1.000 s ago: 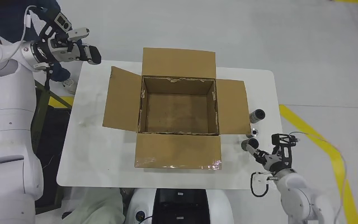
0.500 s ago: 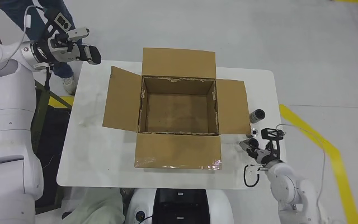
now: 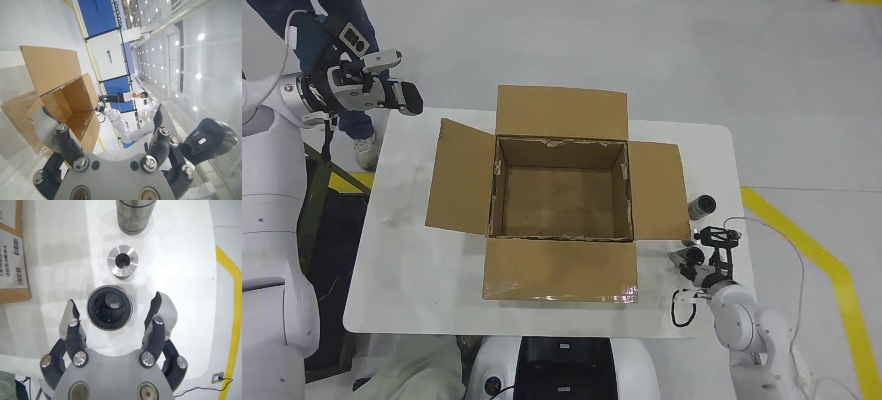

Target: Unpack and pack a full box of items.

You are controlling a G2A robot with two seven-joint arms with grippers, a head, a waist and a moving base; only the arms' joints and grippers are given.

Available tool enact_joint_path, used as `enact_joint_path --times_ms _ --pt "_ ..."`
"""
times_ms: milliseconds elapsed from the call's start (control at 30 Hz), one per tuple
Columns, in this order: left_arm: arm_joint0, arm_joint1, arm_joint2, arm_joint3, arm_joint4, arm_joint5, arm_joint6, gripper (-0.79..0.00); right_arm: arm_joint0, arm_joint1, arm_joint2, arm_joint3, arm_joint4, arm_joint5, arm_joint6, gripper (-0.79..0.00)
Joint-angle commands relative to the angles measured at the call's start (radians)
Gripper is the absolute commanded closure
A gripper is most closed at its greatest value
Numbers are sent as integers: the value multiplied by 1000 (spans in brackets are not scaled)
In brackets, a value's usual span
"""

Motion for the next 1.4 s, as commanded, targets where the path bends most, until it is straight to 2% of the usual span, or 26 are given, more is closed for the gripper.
enact_joint_path --times_ms 0,167,267,300,533,900,1067,1367 --pt "0 0 0 0 0 0 0 -785 1 1 -1 1 -1 -1 -1 -385" --pt "0 0 0 0 0 0 0 -785 -1 2 -4 -9 -3 -2 -3 -194" --pt "0 0 0 0 0 0 0 -785 -8 3 -3 -27 -8 -7 -4 -15" --pt "0 0 0 0 0 0 0 -785 -12 4 -2 -35 -6 -10 -6 0" --pt "0 0 0 0 0 0 0 -785 -61 8 28 -99 22 -27 -26 0" --pt "0 0 0 0 0 0 0 -785 -197 13 124 -251 104 -58 -118 0" --pt "0 0 0 0 0 0 0 -785 -205 13 145 -298 94 -48 -160 0" --pt "0 0 0 0 0 0 0 -785 -204 10 125 -332 51 -27 -309 0"
